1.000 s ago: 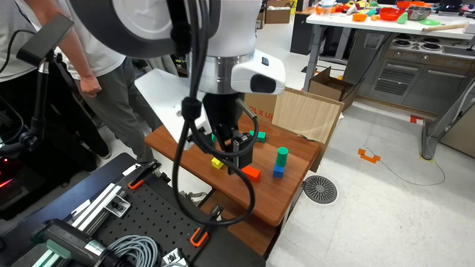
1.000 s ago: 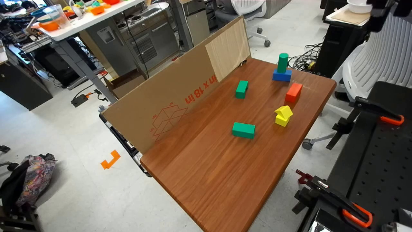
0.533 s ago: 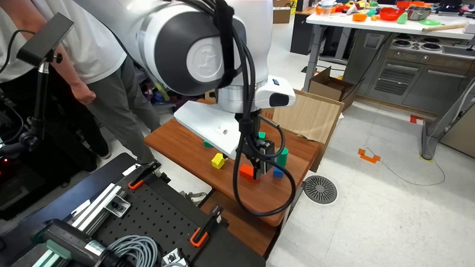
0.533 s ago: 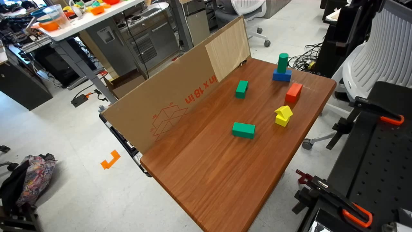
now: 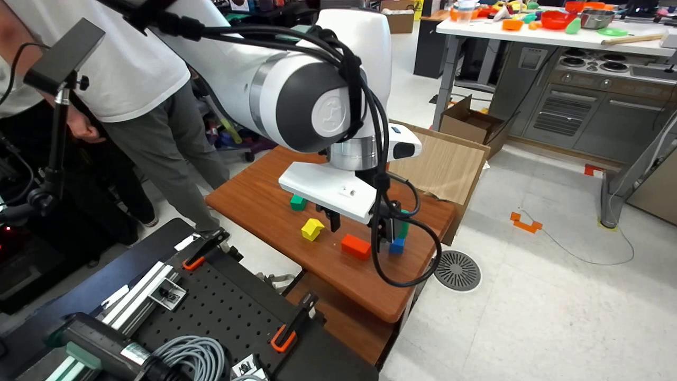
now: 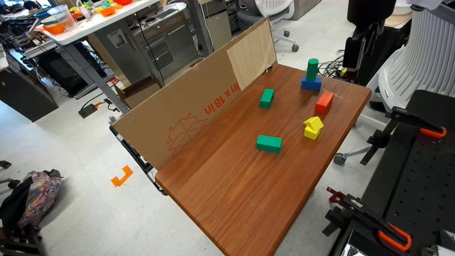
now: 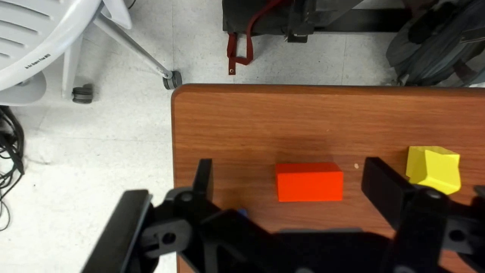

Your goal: Take the orange block and put it on the green block at the right

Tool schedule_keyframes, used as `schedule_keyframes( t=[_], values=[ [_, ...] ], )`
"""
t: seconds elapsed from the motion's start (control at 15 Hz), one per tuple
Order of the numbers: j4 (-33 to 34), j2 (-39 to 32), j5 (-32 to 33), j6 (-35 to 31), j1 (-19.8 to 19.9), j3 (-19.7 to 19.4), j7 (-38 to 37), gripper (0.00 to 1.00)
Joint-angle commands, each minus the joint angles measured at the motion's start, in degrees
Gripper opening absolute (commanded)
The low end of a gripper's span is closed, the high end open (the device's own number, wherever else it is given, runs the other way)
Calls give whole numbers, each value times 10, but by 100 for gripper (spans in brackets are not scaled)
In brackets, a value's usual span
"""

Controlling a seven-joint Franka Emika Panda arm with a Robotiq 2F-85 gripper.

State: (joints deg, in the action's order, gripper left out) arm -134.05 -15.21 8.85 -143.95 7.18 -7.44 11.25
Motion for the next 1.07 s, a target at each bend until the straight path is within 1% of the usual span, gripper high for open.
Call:
schedule_keyframes(
  t=[0.0,0.2,0.6,1.0],
  values=[
    [42,-58,11,-15,-7,9,-10,100],
    [65,-97,8,-20,-15,11,-32,100],
    [124,-169,20,-11,-38,4,-66,100],
    [156,-210,32,-15,-52,-2,-82,100]
  ],
)
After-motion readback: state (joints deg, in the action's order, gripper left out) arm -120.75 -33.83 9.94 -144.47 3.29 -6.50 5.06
